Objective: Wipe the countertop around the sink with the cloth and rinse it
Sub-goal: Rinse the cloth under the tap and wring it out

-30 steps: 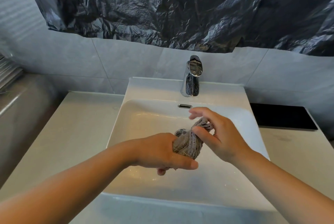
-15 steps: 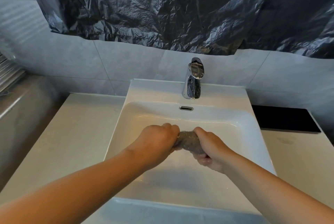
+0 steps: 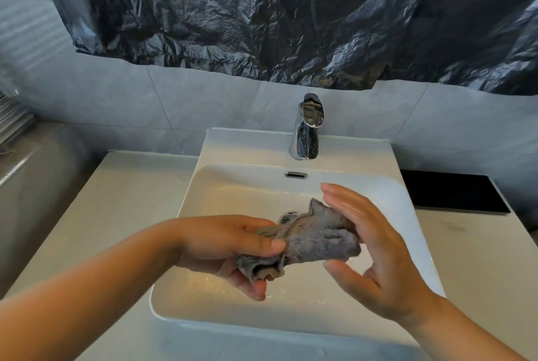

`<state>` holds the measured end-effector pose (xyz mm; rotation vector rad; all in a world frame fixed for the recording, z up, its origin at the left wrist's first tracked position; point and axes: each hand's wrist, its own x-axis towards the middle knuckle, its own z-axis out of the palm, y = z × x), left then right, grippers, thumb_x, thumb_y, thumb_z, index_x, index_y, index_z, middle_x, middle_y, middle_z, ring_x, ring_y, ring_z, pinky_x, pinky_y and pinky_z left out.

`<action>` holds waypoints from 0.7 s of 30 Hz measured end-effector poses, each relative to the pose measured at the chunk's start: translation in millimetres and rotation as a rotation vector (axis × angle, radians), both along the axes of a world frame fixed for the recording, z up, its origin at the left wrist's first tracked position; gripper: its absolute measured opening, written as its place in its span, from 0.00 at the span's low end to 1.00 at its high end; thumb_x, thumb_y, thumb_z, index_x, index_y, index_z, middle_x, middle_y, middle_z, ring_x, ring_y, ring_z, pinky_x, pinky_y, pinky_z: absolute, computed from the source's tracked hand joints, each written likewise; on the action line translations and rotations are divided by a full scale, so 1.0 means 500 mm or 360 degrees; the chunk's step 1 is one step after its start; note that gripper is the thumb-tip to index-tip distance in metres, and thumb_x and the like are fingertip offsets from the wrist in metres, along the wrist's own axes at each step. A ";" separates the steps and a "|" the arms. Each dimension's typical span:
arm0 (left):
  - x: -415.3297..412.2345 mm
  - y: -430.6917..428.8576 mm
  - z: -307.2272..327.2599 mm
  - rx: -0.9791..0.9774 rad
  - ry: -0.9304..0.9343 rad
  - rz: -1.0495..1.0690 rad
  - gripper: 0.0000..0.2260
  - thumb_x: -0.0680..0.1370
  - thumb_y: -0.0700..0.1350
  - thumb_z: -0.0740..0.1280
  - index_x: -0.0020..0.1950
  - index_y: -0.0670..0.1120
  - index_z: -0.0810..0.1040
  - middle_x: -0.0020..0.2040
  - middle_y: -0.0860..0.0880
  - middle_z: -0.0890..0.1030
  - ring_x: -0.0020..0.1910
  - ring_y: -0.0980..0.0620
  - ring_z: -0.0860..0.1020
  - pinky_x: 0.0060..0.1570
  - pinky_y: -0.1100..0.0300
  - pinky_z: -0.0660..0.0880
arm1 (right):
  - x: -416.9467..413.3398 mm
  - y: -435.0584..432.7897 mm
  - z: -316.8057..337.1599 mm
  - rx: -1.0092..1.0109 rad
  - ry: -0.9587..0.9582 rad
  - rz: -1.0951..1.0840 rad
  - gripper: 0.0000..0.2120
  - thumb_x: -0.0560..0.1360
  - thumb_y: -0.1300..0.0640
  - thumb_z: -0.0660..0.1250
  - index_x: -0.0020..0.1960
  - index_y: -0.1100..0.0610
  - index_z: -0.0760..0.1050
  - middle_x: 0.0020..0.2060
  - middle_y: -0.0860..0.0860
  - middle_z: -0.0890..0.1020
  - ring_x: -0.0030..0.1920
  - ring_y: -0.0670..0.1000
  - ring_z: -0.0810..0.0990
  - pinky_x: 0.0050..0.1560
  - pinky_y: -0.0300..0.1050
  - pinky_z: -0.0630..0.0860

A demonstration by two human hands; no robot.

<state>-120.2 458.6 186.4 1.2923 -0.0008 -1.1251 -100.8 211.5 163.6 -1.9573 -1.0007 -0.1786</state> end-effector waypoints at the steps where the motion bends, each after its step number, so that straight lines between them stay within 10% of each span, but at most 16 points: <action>1: 0.002 0.001 0.001 -0.0071 0.0053 -0.0024 0.15 0.76 0.49 0.67 0.58 0.43 0.71 0.41 0.48 0.77 0.36 0.51 0.75 0.48 0.55 0.77 | -0.001 0.000 0.002 0.0047 -0.0034 -0.0035 0.26 0.78 0.41 0.57 0.71 0.52 0.64 0.70 0.45 0.68 0.71 0.46 0.67 0.66 0.35 0.67; 7: 0.015 -0.007 0.021 -0.0316 0.0271 -0.0204 0.13 0.78 0.50 0.63 0.57 0.45 0.68 0.39 0.49 0.70 0.29 0.60 0.67 0.40 0.64 0.73 | 0.030 0.015 0.016 0.0004 -0.0369 0.0018 0.25 0.77 0.42 0.57 0.67 0.56 0.67 0.63 0.53 0.77 0.63 0.50 0.76 0.57 0.47 0.77; 13: 0.019 -0.009 0.052 -0.0215 0.0181 -0.0300 0.13 0.77 0.49 0.65 0.55 0.44 0.69 0.38 0.49 0.68 0.29 0.59 0.64 0.37 0.66 0.73 | 0.047 0.037 0.013 -0.0055 -0.0418 0.0192 0.18 0.80 0.49 0.56 0.56 0.60 0.78 0.45 0.51 0.83 0.44 0.47 0.80 0.42 0.37 0.76; 21: 0.010 -0.072 0.028 0.1526 -0.1215 -0.0463 0.15 0.76 0.60 0.64 0.51 0.48 0.71 0.39 0.53 0.73 0.35 0.56 0.73 0.38 0.60 0.71 | 0.073 0.068 -0.046 -0.0354 0.0547 -0.0157 0.28 0.78 0.41 0.49 0.35 0.58 0.77 0.27 0.54 0.77 0.31 0.52 0.76 0.33 0.53 0.75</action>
